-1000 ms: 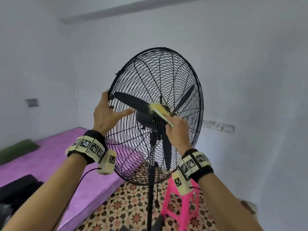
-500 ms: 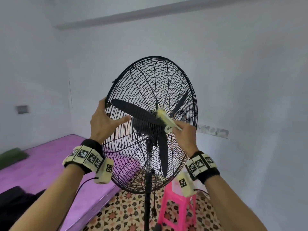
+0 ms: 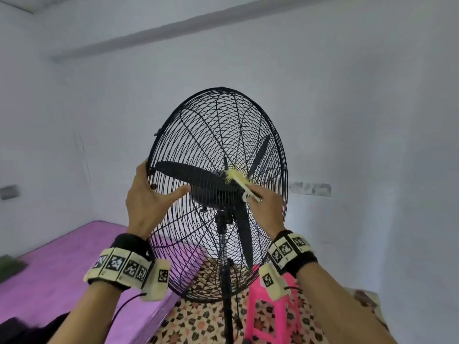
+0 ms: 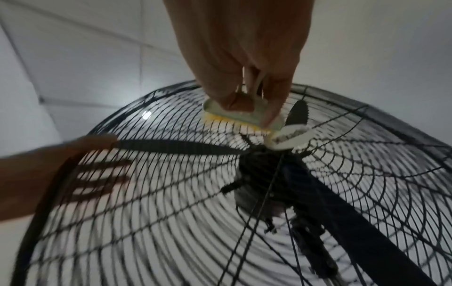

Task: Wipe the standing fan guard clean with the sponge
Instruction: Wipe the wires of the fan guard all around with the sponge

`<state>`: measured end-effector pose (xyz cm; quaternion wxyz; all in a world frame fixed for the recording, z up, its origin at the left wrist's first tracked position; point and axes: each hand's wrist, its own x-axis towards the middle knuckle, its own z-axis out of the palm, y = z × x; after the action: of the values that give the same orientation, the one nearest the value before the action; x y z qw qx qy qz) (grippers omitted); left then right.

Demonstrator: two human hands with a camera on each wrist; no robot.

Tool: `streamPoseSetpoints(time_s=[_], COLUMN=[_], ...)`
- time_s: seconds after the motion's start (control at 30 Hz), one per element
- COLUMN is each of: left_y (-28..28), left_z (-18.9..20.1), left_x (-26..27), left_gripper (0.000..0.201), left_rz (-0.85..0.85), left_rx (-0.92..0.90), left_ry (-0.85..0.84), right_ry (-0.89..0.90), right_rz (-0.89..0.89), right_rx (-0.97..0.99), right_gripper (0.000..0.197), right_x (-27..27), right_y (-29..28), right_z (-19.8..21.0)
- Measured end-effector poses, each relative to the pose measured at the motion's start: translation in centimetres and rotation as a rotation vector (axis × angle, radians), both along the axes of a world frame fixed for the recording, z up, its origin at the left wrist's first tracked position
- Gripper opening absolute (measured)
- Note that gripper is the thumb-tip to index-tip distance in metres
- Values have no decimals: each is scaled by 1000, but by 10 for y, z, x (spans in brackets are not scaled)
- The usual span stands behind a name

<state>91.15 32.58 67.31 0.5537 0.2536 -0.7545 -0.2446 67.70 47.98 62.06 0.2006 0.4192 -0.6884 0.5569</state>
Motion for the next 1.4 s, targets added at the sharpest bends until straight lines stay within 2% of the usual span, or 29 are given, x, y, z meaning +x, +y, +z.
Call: streamPoseSetpoints(time_s=[0.13,0.27,0.4,0.5,0.63,0.7,0.83,1.0,1.1,1.17,1.3,1.4], left_y=[-4,-3,-4,-6,-8,-8,-10,-10,-10,-12,-13,-11], left_z=[-1,1,0,0,0,-1,1,0,-1,-1,-1,-2], left_x=[1,4,2,3,4,3,1,2,2,3,1,-1], left_gripper=[103,102,102,101,102,102,104,105,104,104,105,104], left_rz=[7,13,3,11,24,23,11,9,2,3,3,-1], left_rx=[-7,-8,-30,-34,-35,-27,-21,-17,-14,-10,-9,-23], left_ry=[0,-10,-12,-16,-27,-26,-15,-5,7,11,10,17], right_ry=[47,-17,57,38,-25,17,135,27,83,93,-31,2], right_rz=[46,-69,-75,-74,-114,-107,-58,-141,-74,-96,-168,-76], right_rx=[124,-15,92,156,85,152,314,155,254,302,158,224], right_gripper=[28,27,33,28,32,33,22,25,24,23,25,36], right_x=[-5,-18,-10,-7,-14,-12,-7,-11,-2,-3,-13,-8], right_y=[11,17,4,6,10,9,18,10,5,11,14,5], right_z=[-4,2,-15,-20,-8,-5,8,10,8,16,13,-2])
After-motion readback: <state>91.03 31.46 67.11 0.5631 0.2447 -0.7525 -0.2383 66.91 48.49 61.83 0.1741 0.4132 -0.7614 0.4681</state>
